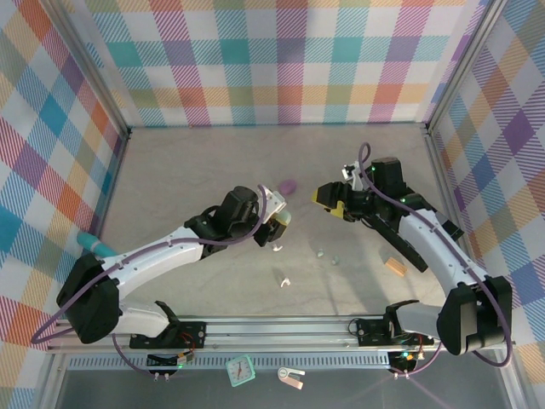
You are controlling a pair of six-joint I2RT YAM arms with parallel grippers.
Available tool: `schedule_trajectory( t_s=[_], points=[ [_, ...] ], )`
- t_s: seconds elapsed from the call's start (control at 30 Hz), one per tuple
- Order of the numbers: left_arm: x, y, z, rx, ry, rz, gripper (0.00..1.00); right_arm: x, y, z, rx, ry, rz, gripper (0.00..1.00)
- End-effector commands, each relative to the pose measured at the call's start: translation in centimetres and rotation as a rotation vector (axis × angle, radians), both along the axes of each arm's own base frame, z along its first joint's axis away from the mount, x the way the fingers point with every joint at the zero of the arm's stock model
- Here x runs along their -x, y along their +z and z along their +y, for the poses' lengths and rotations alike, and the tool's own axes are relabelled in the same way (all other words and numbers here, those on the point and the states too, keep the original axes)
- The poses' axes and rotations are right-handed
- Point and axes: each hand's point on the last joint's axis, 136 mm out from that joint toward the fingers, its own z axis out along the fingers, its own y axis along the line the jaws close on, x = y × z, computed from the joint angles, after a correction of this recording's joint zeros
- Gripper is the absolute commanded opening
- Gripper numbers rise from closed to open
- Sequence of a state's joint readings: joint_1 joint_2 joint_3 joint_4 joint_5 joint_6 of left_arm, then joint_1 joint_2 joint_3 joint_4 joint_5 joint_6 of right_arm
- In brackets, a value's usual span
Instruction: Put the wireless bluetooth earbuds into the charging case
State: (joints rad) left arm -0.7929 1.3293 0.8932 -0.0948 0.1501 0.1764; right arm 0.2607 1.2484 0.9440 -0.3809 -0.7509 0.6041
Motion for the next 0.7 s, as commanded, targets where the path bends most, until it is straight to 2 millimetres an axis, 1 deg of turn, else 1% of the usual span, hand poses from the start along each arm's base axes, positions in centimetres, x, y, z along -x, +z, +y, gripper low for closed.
schedule_trajectory(
  t_s=[0.0, 0.17, 0.37, 0.53, 0.67],
  points=[
    [1.3, 2.3, -1.4, 0.050, -0.136, -0.095, 0.38, 0.9, -0.1, 1.4, -0.058, 0.063, 0.047, 0.78],
    [1.8, 2.6, -1.6, 0.060, -0.164, -0.100, 0.37, 1.7, -0.4, 2.6, -0.061, 0.108, 0.062, 0.77],
    [1.7, 2.9, -1.6, 0.067, -0.167, -0.115, 0.37, 3.0, -0.8, 4.5, -0.065, 0.177, 0.083, 0.74],
    [1.8, 3.2, -1.7, 0.073, -0.174, -0.125, 0.37, 3.4, -1.5, 5.6, -0.060, 0.205, 0.094, 0.70],
    [2.1, 3.6, -1.7, 0.082, -0.193, -0.144, 0.36, 3.4, -2.3, 5.9, -0.056, 0.213, 0.115, 0.64]
  ],
)
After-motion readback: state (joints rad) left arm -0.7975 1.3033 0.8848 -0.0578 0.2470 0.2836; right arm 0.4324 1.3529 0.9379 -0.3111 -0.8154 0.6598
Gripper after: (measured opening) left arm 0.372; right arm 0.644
